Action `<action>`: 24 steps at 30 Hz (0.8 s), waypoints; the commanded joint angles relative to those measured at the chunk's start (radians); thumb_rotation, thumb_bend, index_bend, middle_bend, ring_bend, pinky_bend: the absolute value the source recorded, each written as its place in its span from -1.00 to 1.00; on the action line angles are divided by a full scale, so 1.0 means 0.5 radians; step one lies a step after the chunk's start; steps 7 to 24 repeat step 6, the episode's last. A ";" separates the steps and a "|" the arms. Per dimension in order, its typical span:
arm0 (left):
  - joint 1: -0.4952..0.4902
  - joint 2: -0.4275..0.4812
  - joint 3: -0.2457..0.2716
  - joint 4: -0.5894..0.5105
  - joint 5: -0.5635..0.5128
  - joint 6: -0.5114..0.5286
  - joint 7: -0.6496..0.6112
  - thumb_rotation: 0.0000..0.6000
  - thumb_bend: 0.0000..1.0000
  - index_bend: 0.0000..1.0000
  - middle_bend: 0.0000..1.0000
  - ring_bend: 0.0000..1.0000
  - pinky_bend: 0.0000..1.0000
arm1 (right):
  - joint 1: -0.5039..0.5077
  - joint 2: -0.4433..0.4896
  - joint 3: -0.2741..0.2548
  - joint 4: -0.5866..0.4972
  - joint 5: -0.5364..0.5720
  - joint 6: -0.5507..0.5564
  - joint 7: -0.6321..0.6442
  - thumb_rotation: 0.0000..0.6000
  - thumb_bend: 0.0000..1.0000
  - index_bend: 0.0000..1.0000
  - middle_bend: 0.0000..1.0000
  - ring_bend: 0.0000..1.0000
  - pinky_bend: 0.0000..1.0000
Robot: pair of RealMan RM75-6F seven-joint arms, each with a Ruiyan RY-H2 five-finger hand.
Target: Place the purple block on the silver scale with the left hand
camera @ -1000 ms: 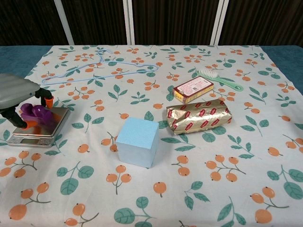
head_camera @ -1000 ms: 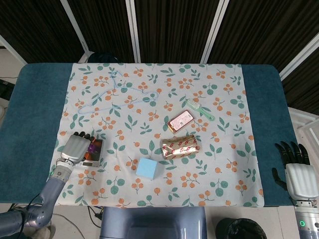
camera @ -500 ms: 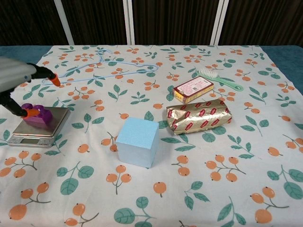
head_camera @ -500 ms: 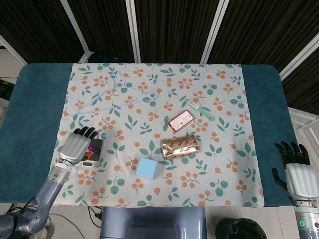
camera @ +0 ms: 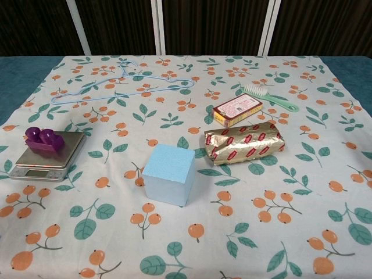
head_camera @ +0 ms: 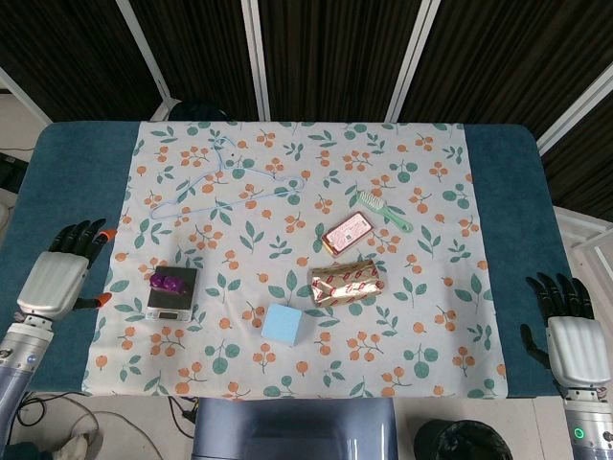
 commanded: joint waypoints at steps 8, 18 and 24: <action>0.058 0.040 0.004 0.056 0.163 0.058 -0.192 1.00 -0.80 -0.75 -0.99 -1.00 -0.86 | -0.005 0.003 0.008 0.007 -0.002 0.015 0.019 1.00 -0.04 -0.74 -0.75 -0.92 -1.00; 0.058 0.040 0.004 0.056 0.163 0.058 -0.192 1.00 -0.80 -0.75 -0.99 -1.00 -0.86 | -0.005 0.003 0.008 0.007 -0.002 0.015 0.019 1.00 -0.04 -0.74 -0.75 -0.92 -1.00; 0.058 0.040 0.004 0.056 0.163 0.058 -0.192 1.00 -0.80 -0.75 -0.99 -1.00 -0.86 | -0.005 0.003 0.008 0.007 -0.002 0.015 0.019 1.00 -0.04 -0.74 -0.75 -0.92 -1.00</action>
